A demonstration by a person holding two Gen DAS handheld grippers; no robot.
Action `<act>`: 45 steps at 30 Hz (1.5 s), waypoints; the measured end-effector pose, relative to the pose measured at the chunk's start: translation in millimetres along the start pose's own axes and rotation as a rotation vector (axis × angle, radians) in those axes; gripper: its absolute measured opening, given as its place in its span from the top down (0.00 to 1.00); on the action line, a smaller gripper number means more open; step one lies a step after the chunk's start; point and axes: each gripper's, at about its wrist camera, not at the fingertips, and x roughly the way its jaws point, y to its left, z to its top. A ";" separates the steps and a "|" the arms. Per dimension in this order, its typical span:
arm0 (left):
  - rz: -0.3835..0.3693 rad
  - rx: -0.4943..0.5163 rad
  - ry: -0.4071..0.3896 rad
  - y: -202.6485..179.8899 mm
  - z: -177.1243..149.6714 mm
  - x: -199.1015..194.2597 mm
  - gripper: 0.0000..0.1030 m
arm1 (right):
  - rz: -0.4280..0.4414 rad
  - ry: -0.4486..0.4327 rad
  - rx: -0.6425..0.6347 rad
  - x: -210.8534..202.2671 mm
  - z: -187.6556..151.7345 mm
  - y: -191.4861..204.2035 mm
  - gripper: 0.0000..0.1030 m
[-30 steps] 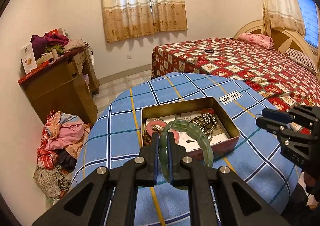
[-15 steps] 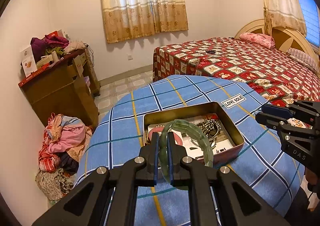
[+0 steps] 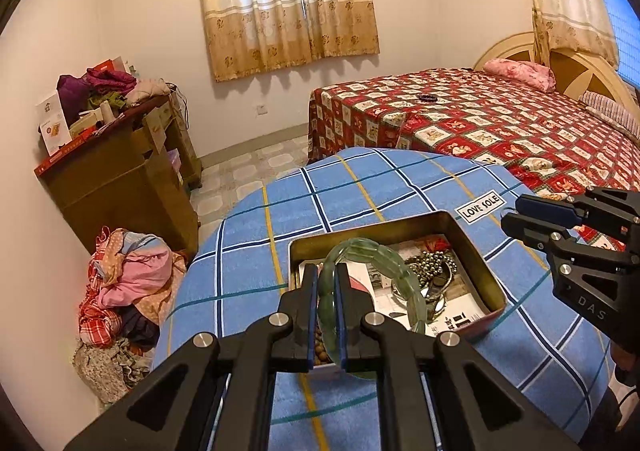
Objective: Organize jewelry
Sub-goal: 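Carry jade bangle into tin with left tool while right tool carries silver ring, then open left tool to drop jade bangle while right tool releases silver ring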
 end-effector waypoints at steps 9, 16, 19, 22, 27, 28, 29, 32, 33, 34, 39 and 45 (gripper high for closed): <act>0.015 0.000 0.037 4.8 5.3 22.0 0.93 | -0.007 0.026 -0.016 16.7 6.1 4.2 0.78; 0.030 0.008 0.067 1.8 7.6 42.4 0.93 | -0.025 0.054 -0.028 33.1 7.8 8.3 0.78; 0.031 0.010 0.078 -0.2 7.2 50.1 0.93 | -0.033 0.069 -0.030 43.4 8.6 8.9 0.78; 0.035 0.012 0.093 -1.5 5.8 57.8 0.93 | -0.036 0.081 -0.031 51.4 8.4 10.9 0.78; 0.046 0.014 0.111 -1.5 4.1 68.2 0.93 | -0.041 0.098 -0.034 63.8 8.2 14.3 0.78; 0.046 0.012 0.116 -0.6 3.3 70.2 0.93 | -0.042 0.104 -0.036 66.5 7.8 15.2 0.78; 0.046 0.012 0.119 -0.6 2.7 71.7 0.93 | -0.042 0.108 -0.038 68.5 7.1 16.0 0.78; 0.046 0.012 0.127 -0.8 0.3 75.5 0.93 | -0.045 0.118 -0.045 73.4 4.5 19.5 0.78; 0.045 0.013 0.130 -0.7 -0.5 76.4 0.93 | -0.045 0.122 -0.044 74.6 3.7 19.8 0.78; 0.044 0.013 0.131 -0.7 -1.4 77.2 0.93 | -0.043 0.126 -0.041 75.7 2.5 19.9 0.78; 0.025 0.014 0.136 -2.6 -4.2 81.2 0.91 | -0.046 0.149 -0.044 81.5 -2.0 20.2 0.77; 0.043 0.000 0.105 -2.4 -7.5 73.9 0.40 | -0.042 0.144 -0.044 79.8 -8.5 19.5 0.50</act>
